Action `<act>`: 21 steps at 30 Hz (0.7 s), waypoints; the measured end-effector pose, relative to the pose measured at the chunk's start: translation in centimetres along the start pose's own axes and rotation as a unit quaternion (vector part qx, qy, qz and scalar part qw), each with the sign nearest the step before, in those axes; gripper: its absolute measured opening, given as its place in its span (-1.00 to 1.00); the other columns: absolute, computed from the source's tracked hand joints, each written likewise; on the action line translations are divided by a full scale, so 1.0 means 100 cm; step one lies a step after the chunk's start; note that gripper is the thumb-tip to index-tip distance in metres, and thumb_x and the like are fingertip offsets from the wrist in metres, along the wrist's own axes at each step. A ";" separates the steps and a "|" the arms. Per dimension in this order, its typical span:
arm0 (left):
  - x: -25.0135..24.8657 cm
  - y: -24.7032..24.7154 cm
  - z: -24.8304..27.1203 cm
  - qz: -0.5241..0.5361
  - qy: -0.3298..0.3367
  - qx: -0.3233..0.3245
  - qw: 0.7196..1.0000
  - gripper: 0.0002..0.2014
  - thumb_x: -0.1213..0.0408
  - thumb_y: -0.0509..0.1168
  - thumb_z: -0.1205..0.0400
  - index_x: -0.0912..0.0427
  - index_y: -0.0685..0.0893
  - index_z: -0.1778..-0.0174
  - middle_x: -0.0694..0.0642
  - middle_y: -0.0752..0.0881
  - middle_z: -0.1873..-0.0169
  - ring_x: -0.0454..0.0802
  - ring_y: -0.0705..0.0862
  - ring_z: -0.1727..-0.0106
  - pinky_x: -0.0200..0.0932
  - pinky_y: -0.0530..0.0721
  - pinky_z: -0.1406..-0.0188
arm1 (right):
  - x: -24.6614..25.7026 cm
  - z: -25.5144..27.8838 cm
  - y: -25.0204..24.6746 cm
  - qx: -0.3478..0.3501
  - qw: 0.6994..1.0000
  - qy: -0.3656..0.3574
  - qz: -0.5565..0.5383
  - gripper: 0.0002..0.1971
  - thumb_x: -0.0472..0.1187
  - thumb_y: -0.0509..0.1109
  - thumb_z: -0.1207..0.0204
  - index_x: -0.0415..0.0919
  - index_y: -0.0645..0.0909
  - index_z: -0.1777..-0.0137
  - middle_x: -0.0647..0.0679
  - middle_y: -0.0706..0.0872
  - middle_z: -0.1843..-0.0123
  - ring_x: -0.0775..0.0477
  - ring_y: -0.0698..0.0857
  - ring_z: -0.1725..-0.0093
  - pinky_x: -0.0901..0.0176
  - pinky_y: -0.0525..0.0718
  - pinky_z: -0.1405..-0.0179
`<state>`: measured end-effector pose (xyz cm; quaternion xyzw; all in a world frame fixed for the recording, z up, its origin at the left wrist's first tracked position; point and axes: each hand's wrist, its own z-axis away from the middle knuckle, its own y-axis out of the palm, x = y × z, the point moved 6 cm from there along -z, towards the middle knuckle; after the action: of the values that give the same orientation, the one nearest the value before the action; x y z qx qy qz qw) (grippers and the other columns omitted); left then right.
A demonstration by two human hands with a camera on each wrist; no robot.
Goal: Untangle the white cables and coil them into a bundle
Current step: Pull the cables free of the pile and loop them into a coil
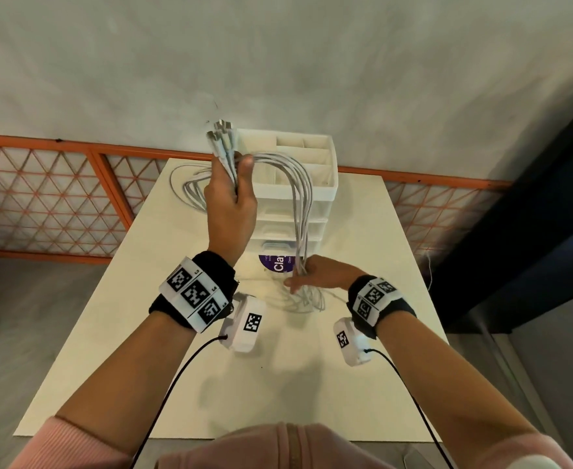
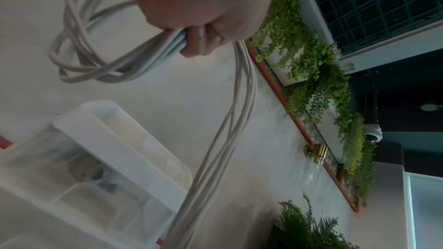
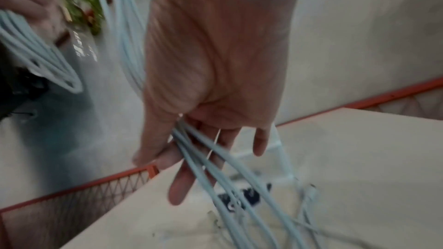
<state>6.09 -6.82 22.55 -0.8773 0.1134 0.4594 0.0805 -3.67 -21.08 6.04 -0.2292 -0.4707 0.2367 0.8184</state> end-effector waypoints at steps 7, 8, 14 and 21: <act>0.015 -0.024 0.001 0.002 -0.029 -0.089 0.996 -0.73 0.33 0.10 -0.74 0.37 0.45 -0.32 -0.29 0.56 0.31 -0.58 0.56 0.31 -0.68 0.41 0.26 | -0.054 0.010 -0.019 -0.138 0.984 0.098 0.064 -0.69 0.09 0.31 -0.57 -0.06 0.53 0.33 0.09 0.63 0.37 -0.12 0.66 0.19 0.10 0.55 0.10; 0.017 -0.026 0.003 0.000 -0.035 -0.094 0.995 -0.70 0.33 0.09 -0.75 0.43 0.44 -0.33 -0.26 0.52 0.29 -0.59 0.55 0.32 -0.68 0.40 0.28 | -0.054 0.012 -0.030 -0.178 0.979 0.093 0.036 -0.71 0.04 0.31 -0.58 -0.13 0.59 0.27 0.03 0.68 0.35 -0.18 0.72 0.18 0.18 0.56 0.20; 0.021 -0.039 -0.006 -0.014 -0.041 -0.113 0.993 -0.64 0.29 0.09 -0.75 0.43 0.38 -0.40 -0.22 0.50 0.31 -0.56 0.53 0.36 -0.63 0.43 0.25 | -0.042 0.054 -0.103 -0.490 0.872 -0.003 -0.001 -0.68 -0.14 0.41 -0.54 -0.43 0.53 0.22 -0.35 0.66 0.30 -0.23 0.59 0.30 0.19 0.24 0.40; 0.029 -0.029 0.004 -0.029 -0.040 -0.063 0.997 -0.72 0.21 0.17 -0.72 0.41 0.56 -0.07 -0.18 0.50 0.41 -0.39 0.52 0.42 -0.49 0.44 0.36 | -0.067 0.036 -0.090 -0.338 0.923 0.131 0.128 -0.62 -0.05 0.45 -0.49 -0.35 0.58 -0.12 -0.29 0.66 -0.16 -0.33 0.60 -0.21 -0.12 0.50 -0.19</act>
<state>8.18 -4.27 20.07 -0.8645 0.0558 0.4976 0.0431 -8.31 -31.62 8.63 -0.5795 -0.3782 0.1343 0.7093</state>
